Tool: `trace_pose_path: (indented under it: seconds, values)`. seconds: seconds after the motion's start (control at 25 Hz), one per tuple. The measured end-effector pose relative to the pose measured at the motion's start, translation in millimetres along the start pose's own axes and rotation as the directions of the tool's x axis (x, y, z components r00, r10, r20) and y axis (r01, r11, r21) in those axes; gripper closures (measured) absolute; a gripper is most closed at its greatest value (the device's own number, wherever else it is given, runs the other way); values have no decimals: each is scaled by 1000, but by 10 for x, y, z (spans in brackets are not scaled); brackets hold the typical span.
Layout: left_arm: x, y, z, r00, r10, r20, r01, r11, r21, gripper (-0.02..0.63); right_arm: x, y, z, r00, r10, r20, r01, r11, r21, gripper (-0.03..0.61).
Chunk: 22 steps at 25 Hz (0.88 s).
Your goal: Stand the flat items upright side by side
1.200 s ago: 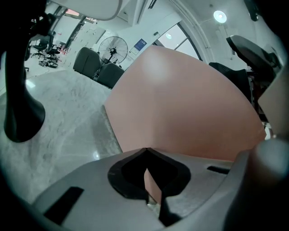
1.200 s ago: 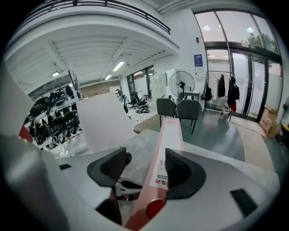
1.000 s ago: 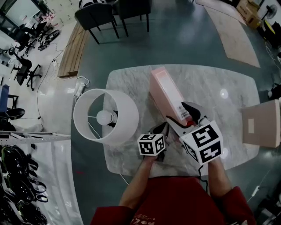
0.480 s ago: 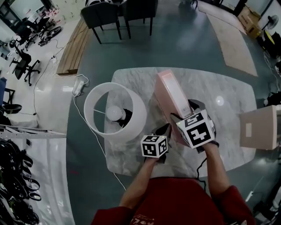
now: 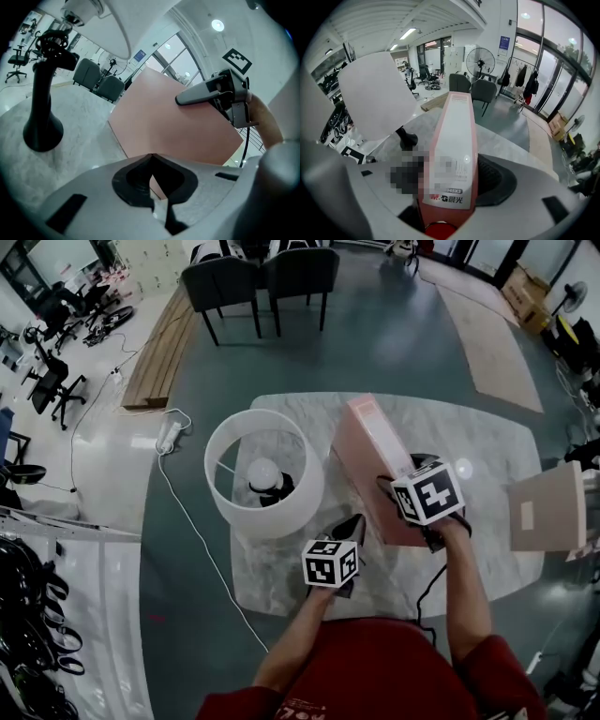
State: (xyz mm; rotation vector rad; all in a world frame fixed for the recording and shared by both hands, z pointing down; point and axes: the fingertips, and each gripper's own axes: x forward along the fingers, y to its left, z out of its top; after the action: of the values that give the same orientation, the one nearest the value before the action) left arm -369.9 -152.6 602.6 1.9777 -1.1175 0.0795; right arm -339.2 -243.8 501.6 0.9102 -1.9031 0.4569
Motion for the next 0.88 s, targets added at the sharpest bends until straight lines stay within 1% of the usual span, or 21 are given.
trace_pose_path:
  seconds: [0.12, 0.24, 0.4, 0.52, 0.72, 0.88]
  values:
    - [-102, -45, 18, 1000, -13, 9, 12, 1000, 23, 609, -82, 18, -63, 999, -35, 21, 34, 999, 20, 284]
    - [-174, -78, 18, 1000, -22, 18, 21, 999, 47, 609, -204, 15, -148, 994, -82, 66, 79, 996, 51, 287]
    - [-253, -172, 44, 999, -42, 27, 39, 996, 80, 609, -438, -50, -272, 982, -138, 129, 122, 984, 127, 288]
    - [-277, -298, 114, 998, -49, 44, 43, 992, 118, 609, -665, -174, -418, 967, -187, 173, 153, 970, 191, 290]
    - [-240, -586, 275, 996, -51, 79, 34, 978, 204, 609, -969, -484, -720, 936, -268, 226, 201, 939, 280, 290]
    - [-138, -819, 373, 992, -57, 114, 30, 972, 232, 609, -1158, -764, -952, 910, -314, 269, 219, 918, 331, 290]
